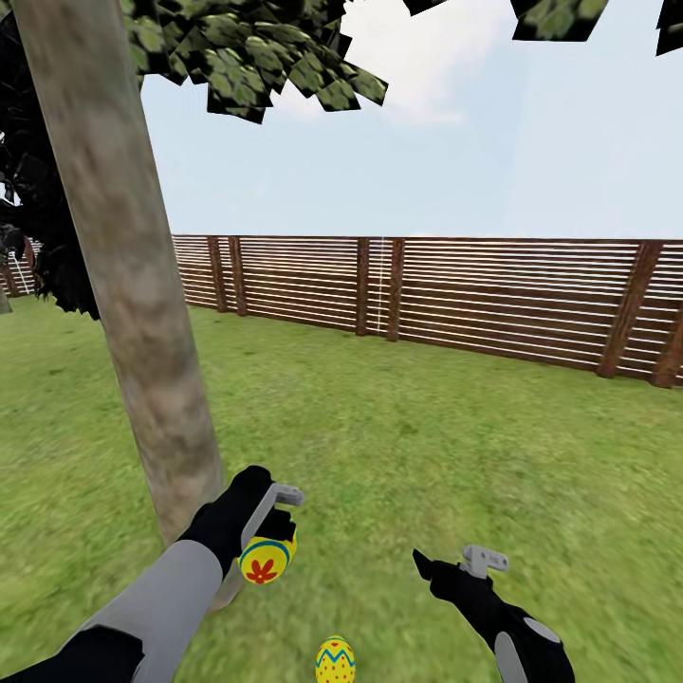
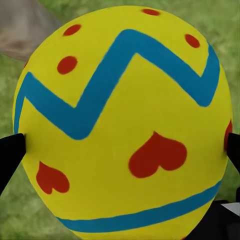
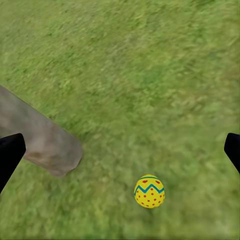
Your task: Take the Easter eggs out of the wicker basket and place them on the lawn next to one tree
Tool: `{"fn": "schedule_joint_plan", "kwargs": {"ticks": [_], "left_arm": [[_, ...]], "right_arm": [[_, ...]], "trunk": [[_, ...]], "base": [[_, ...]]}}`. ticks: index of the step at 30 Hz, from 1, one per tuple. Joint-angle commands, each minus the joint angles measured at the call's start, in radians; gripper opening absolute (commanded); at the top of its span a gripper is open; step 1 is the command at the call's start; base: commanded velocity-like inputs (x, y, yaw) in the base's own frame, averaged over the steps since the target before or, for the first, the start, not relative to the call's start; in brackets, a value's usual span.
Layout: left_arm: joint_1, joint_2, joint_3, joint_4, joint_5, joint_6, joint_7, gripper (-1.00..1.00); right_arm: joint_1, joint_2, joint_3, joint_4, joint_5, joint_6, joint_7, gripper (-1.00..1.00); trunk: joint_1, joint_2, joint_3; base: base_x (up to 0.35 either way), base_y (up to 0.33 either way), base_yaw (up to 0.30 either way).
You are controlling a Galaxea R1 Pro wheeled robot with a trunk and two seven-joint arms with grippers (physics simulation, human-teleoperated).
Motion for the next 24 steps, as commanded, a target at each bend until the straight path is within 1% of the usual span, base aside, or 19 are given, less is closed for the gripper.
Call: {"fn": "schedule_joint_plan", "kwargs": {"ticks": [1, 16, 24], "left_arm": [[-0.001, 0.001, -0.004, 0.000, 0.010, 0.004, 0.009, -1.00], [-0.002, 0.001, -0.004, 0.002, 0.010, 0.004, 0.006, -1.00], [-0.002, 0.004, -0.004, -0.004, 0.015, 0.004, 0.011, -1.00]], "right_arm": [[-0.001, 0.001, -0.003, -0.001, -0.003, 0.006, 0.005, 1.00], [-0.001, 0.001, -0.005, 0.000, -0.002, 0.007, 0.005, 1.00], [-0.001, 0.001, -0.007, 0.000, -0.002, 0.008, 0.005, 1.00]], "trunk": [[0.004, -0.009, -0.005], [0.062, -0.114, -0.052], [0.092, -0.170, -0.077]], "base": [[0.000, 0.000, 0.000], [0.000, 0.000, 0.000], [0.000, 0.000, 0.000]]}}
